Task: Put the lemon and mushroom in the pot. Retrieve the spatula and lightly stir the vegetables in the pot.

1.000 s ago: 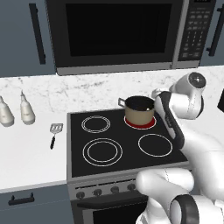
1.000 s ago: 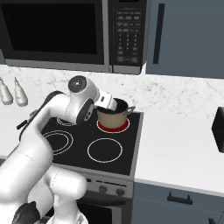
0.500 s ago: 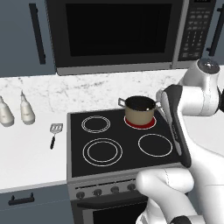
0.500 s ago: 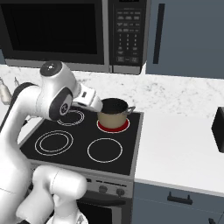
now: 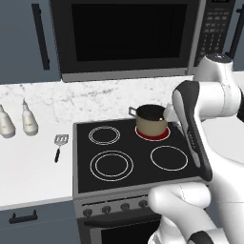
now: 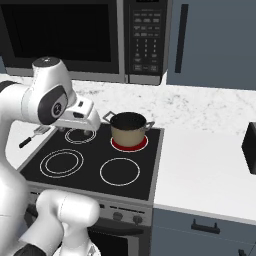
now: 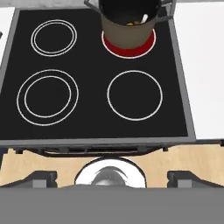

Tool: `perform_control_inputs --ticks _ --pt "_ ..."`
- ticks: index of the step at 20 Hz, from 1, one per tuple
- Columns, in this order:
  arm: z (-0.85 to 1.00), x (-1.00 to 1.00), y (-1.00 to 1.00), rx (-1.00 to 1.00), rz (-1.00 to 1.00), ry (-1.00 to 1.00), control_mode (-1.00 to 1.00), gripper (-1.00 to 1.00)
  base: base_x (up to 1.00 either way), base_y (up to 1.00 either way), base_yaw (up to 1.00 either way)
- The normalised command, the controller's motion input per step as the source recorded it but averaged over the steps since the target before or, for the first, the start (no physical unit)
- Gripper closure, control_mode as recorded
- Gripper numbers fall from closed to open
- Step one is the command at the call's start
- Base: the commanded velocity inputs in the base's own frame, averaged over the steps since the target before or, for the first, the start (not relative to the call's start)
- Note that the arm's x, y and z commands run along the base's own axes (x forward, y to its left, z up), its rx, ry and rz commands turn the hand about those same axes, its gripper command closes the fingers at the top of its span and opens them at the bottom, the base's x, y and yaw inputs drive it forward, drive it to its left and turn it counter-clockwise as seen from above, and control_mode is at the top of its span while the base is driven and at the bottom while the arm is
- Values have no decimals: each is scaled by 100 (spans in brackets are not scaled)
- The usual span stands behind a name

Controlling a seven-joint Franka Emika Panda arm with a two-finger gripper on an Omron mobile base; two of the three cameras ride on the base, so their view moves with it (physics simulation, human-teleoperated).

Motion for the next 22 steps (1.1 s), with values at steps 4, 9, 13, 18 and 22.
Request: perform_control_inputs --ticks 4,9,13,18,22 --pt "0 0 1 0 1 3 -100 -100 0 0 0" --pt "0 0 0 0 0 0 -100 -100 0 0 0" --pt "-1 0 9 0 3 5 -100 -100 0 0 0" --pt "-4 0 14 0 3 2 100 -100 -6 79 10" --pt "0 0 0 0 0 0 100 -100 -3 100 5"
